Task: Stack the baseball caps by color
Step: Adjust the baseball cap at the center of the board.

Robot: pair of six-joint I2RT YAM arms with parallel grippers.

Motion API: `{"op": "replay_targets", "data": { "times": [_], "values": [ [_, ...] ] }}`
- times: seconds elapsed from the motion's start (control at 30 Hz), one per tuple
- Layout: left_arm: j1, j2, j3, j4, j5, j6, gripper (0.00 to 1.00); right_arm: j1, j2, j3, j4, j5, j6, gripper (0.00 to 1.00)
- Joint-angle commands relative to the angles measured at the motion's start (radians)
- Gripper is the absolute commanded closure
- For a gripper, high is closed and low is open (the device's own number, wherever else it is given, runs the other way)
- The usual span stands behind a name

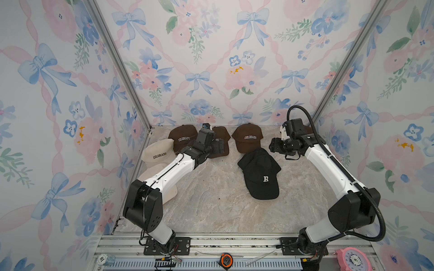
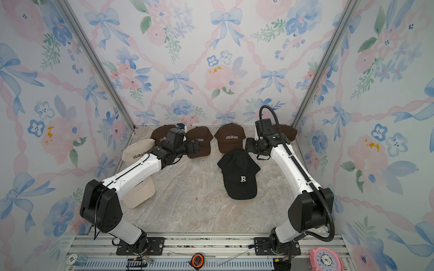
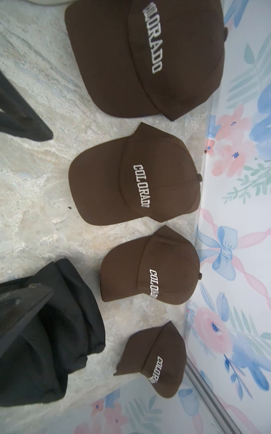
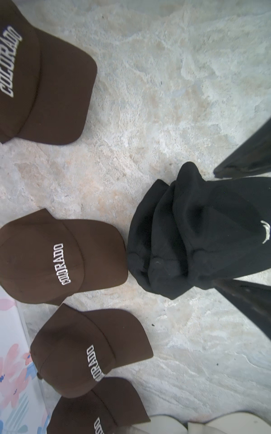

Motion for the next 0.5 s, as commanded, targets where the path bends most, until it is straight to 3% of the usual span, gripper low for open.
{"op": "replay_targets", "data": {
  "times": [0.0,0.17,0.37,0.47],
  "values": [
    [0.008,0.042,0.056,-0.04,0.049,0.023,0.02,0.03,0.067,0.032,-0.066,-0.061,0.017,0.34],
    [0.026,0.086,0.107,-0.042,0.077,0.045,0.02,0.042,0.143,0.036,-0.037,-0.118,0.054,0.36],
    [0.04,0.108,0.155,-0.049,0.092,0.065,0.02,0.067,0.193,0.054,-0.06,-0.052,0.039,0.37],
    [0.045,0.116,0.177,-0.058,0.097,0.081,0.02,0.068,0.235,0.082,-0.083,-0.037,0.042,0.43]
  ]
}}
